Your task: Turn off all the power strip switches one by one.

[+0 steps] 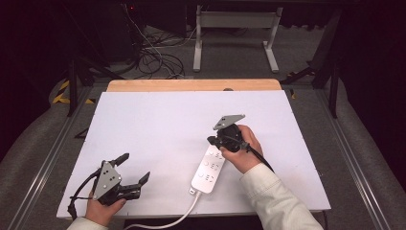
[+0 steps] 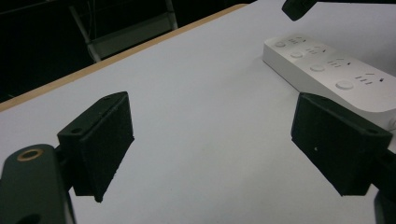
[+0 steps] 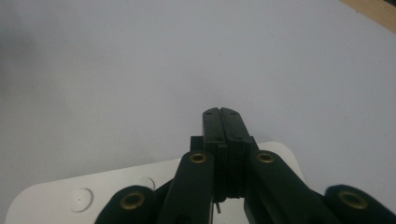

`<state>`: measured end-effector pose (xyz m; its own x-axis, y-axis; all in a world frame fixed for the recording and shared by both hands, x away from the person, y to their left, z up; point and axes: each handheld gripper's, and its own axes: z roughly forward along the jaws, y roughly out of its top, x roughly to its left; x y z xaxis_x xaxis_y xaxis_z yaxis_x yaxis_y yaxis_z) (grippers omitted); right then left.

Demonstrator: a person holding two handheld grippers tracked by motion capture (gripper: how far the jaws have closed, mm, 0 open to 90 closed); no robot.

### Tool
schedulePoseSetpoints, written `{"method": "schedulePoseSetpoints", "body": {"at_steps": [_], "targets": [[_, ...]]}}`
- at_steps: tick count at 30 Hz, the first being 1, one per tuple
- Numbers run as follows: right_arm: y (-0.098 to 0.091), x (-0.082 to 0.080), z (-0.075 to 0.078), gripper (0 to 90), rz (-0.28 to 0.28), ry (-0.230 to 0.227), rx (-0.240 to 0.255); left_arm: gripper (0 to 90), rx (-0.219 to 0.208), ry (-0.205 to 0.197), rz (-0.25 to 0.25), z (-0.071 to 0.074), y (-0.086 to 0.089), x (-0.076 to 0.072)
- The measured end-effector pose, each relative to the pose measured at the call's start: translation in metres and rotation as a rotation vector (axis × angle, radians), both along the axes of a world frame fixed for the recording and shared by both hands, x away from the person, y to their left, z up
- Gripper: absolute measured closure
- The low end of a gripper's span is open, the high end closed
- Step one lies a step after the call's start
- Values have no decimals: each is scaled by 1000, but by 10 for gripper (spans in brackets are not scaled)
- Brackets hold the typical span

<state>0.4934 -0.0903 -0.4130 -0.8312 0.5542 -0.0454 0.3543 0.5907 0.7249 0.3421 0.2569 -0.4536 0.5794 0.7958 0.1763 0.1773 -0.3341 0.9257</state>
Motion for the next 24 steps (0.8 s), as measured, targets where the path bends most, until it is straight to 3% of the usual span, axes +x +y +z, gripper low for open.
{"method": "schedulePoseSetpoints", "body": {"at_steps": [10,16,24], "targets": [[-10,14,-2,900,-36,-2,-28,137,2,-1,1,0,0,0],[-15,27,-14,900,-66,36,-68,137,3,-1,1,0,1,0],[-15,34,-25,900,-71,64,-68,137,-1,4,-1,0,0,0]]}}
